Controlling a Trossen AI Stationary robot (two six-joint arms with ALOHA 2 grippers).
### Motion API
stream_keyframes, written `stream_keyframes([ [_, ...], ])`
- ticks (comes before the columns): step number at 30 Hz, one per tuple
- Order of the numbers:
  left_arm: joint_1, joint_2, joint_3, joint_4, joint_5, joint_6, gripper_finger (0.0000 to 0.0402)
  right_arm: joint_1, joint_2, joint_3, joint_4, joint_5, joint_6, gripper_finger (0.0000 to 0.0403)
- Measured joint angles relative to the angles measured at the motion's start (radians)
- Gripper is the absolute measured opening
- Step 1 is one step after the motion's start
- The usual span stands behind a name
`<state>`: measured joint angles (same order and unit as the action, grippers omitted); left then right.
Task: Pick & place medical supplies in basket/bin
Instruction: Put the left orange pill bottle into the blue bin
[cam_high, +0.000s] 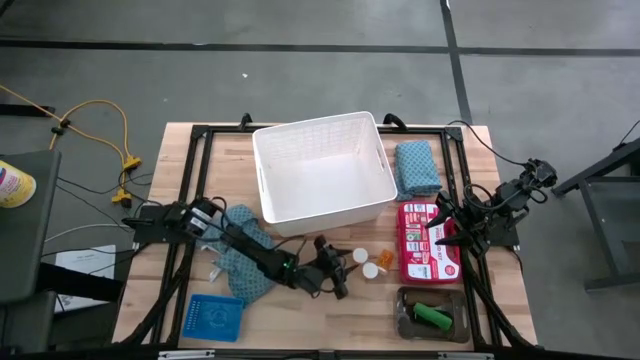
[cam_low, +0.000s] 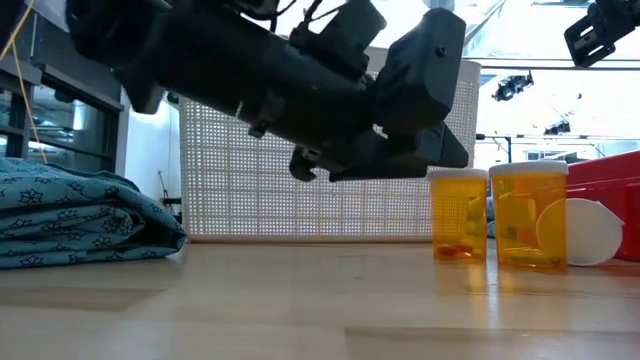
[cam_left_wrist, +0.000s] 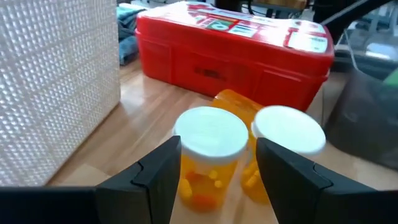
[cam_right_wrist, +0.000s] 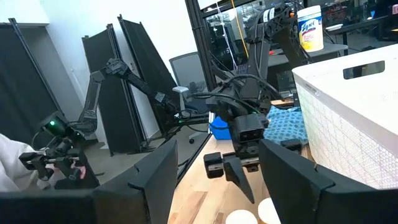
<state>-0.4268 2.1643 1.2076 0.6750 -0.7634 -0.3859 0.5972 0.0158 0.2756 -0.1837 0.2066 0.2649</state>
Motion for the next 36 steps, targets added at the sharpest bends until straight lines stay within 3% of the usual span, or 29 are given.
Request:
stream_keyframes([
  [5,0.007,-0.001,0.0,0.009,0.053,-0.046,0.0202,0.0,0.0,0.0,0.0,0.0,0.0,0.0211],
  [36,0.005,-0.001,0.0,0.003,0.054,0.007,0.0202,0.0,0.0,0.0,0.0,0.0,0.0,0.0211],
])
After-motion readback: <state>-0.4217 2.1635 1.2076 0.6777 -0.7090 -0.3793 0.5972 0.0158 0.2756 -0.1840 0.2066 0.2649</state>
